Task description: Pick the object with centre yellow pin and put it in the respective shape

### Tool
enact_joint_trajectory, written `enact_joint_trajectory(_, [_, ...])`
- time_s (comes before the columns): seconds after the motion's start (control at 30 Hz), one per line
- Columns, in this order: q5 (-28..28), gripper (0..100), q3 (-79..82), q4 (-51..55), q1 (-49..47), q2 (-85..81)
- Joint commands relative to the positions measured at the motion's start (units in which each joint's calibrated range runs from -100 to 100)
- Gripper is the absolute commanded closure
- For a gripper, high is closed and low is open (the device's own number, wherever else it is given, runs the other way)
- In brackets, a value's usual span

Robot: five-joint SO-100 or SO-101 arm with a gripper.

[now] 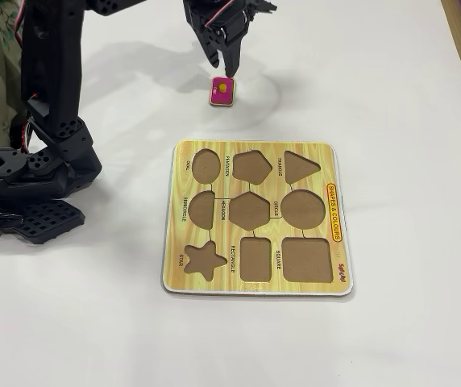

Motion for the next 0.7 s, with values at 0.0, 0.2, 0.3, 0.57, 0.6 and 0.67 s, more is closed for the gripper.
enact_joint_trajectory(0.0, [0.17,88,-2.88,-0.61,0.4,-0.52])
enact_joint_trajectory(0.2, [0.12,88,-1.98,-0.7,1.67,-0.36])
enact_joint_trajectory(0.3, [0.17,88,-1.8,-1.31,2.94,-0.44])
enact_joint_trajectory(0.57, [0.17,88,-1.8,-1.31,5.58,-0.44])
enact_joint_trajectory(0.6, [0.17,88,-1.8,-1.31,5.68,-0.44])
enact_joint_trajectory(0.67, [0.17,88,-1.8,-1.31,5.68,-0.36])
